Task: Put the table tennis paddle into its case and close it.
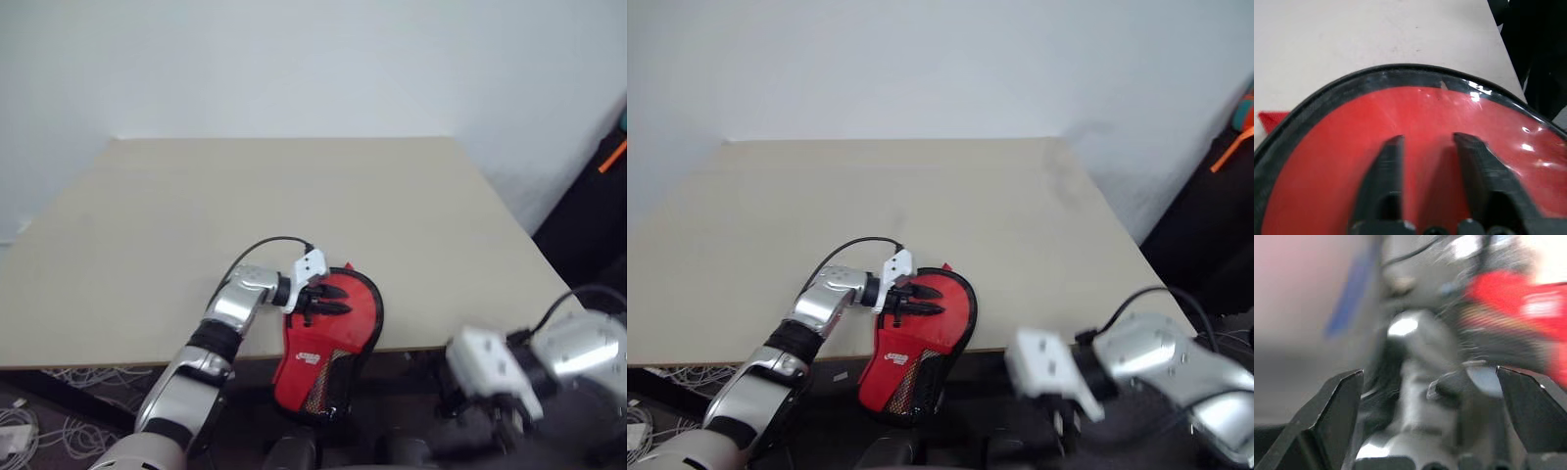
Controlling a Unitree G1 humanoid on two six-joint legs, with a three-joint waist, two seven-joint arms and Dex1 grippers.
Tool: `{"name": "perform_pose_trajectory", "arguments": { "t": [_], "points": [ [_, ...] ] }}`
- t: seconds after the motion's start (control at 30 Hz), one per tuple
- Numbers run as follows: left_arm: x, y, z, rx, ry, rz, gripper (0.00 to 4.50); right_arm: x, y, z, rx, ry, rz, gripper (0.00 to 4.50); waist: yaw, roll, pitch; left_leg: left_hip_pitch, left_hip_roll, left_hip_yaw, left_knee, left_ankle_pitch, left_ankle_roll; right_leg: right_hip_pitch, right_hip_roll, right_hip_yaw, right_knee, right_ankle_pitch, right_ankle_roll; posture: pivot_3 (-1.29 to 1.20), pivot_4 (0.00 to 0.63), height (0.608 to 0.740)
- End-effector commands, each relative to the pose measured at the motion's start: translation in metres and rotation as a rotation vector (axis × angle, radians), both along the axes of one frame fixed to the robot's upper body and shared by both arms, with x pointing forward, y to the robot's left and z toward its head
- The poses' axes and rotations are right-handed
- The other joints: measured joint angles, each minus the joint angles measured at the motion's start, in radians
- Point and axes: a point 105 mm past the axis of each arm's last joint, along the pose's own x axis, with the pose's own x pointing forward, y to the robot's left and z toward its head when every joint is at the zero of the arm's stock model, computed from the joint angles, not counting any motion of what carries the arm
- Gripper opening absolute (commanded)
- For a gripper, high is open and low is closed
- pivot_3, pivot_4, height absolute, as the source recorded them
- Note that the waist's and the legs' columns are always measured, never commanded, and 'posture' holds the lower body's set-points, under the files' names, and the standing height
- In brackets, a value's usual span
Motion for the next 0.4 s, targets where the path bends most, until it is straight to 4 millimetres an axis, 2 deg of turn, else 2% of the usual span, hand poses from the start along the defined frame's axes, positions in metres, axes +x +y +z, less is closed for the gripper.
{"name": "perform_pose_trajectory", "arguments": {
  "t": [0.03,0.17,0.23,0.33,0.4],
  "points": [
    [0.005,0.037,0.033,-0.032,-0.074,0.132,3.00,0.039,-0.009,0.009,0.073,-0.016,-0.183,4.50,-0.003,0.000,0.000,0.000,0.000,0.001,-0.001,0.000,0.000,-0.001,0.001,-0.001,0.000,0.000,0.000,0.00,0.000,0.739],
    [0.004,0.096,0.053,-0.034,-0.131,0.355,4.38,0.069,0.001,0.008,0.112,-0.068,-0.283,4.50,-0.001,0.002,0.001,-0.001,0.002,0.002,-0.006,-0.001,-0.001,-0.005,0.003,0.000,0.000,0.001,0.001,0.00,0.000,0.739],
    [0.006,0.125,0.061,-0.035,-0.197,0.517,4.47,0.081,0.008,0.007,0.155,-0.065,-0.329,4.50,0.000,0.003,0.001,-0.001,0.002,0.002,-0.007,-0.001,-0.001,-0.006,0.003,0.000,-0.001,0.001,0.001,0.00,0.000,0.739],
    [-0.005,0.160,0.062,-0.065,-0.206,0.704,4.47,0.096,0.023,0.003,0.204,-0.066,-0.376,4.50,0.004,0.003,0.001,0.000,0.001,0.003,-0.007,0.000,-0.001,-0.005,0.002,0.001,-0.001,0.001,0.001,0.00,0.000,0.739],
    [-0.015,0.184,0.058,-0.077,-0.195,0.839,4.47,0.113,0.030,0.002,0.215,-0.082,-0.442,4.50,0.005,0.003,0.001,-0.001,0.001,0.003,-0.007,0.000,-0.001,-0.005,0.001,0.002,-0.001,0.001,0.001,0.00,0.000,0.739]
  ]
}}
